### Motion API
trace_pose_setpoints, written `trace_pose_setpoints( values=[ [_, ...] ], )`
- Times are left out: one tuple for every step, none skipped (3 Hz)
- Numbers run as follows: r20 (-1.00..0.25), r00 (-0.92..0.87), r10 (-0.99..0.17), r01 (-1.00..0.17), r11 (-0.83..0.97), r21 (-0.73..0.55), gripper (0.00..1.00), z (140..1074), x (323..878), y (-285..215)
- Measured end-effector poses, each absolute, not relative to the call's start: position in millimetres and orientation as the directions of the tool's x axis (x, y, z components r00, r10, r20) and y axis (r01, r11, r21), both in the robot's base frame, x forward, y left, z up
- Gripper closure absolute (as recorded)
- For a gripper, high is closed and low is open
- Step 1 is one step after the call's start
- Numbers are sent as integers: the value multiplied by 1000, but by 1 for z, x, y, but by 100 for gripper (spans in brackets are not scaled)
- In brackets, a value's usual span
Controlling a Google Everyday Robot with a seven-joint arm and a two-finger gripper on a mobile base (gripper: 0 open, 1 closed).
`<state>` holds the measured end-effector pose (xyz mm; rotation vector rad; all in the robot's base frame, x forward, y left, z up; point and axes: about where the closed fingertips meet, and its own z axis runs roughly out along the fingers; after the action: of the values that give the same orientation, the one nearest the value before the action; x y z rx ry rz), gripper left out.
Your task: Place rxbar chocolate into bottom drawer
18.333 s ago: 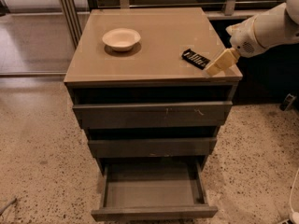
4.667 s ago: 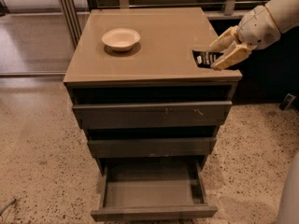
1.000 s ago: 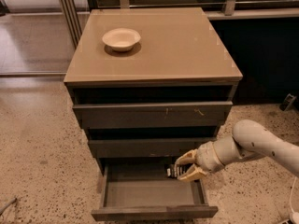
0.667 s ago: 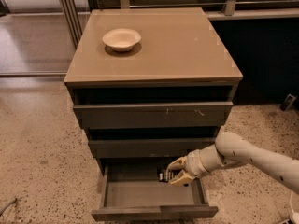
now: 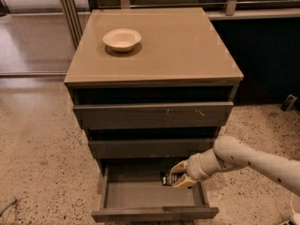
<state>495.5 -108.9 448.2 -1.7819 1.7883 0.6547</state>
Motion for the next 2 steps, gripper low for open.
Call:
trace_pose_setpoints(
  values=[
    [-611, 31, -791, -996, 29, -87, 100, 400, 509, -126],
    [-595, 27, -803, -993, 46, -107, 100, 340, 526, -133]
  ],
)
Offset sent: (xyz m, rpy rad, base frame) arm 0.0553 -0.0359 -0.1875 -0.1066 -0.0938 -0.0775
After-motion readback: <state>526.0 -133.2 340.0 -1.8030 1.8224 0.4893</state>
